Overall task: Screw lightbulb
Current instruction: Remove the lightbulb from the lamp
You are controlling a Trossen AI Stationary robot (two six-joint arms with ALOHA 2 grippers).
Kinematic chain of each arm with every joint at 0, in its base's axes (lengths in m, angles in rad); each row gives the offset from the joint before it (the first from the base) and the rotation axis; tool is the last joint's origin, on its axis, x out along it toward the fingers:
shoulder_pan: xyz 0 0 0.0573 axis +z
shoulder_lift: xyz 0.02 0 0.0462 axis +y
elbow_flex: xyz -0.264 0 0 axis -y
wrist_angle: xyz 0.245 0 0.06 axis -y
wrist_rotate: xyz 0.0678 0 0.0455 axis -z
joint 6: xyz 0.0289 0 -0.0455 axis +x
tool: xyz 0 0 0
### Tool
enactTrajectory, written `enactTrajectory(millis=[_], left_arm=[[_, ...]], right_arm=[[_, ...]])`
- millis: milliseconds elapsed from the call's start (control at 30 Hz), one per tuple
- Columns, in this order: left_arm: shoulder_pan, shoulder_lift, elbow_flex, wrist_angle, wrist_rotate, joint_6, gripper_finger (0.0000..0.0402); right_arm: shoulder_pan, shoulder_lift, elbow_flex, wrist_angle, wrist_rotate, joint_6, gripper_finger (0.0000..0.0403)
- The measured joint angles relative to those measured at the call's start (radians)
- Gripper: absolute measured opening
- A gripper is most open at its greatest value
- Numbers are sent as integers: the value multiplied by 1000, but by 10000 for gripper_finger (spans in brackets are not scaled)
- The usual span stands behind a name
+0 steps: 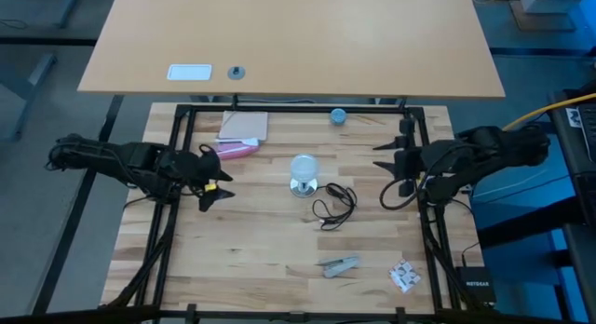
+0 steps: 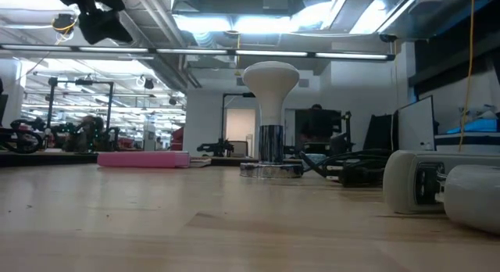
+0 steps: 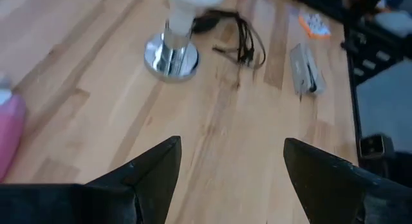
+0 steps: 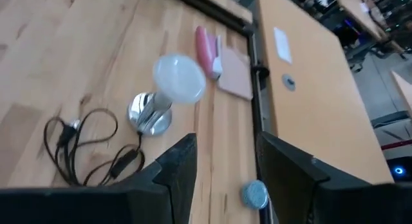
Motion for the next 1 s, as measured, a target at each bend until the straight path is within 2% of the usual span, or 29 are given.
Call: enactTrajectory(millis=[100,433,500,667,833,900,1000], left_arm=[[-15,-2,-24,48,-49,15,265],[-25,1,-151,230,-162,21,265],[-24,4,-189,304,-177,21,265],[-24,20,-295,506,-209,21,265],[-24,53,-405,769,-292,-7,265],[-24,83,-440,875,-311,-9,265],[-22,135,-471,991,-320,-12,265]], right_arm=[[0,-33,-127,77,6,1,166],[-1,-39,-583,655,-13,0,166],[-1,-28,-670,775,-13,0,166],[-1,1,-879,1214,-8,0,166],[-1,63,-1058,1665,26,0,166],[-1,91,-1095,1750,42,0,166],[-1,130,-1097,1777,42,31,166]])
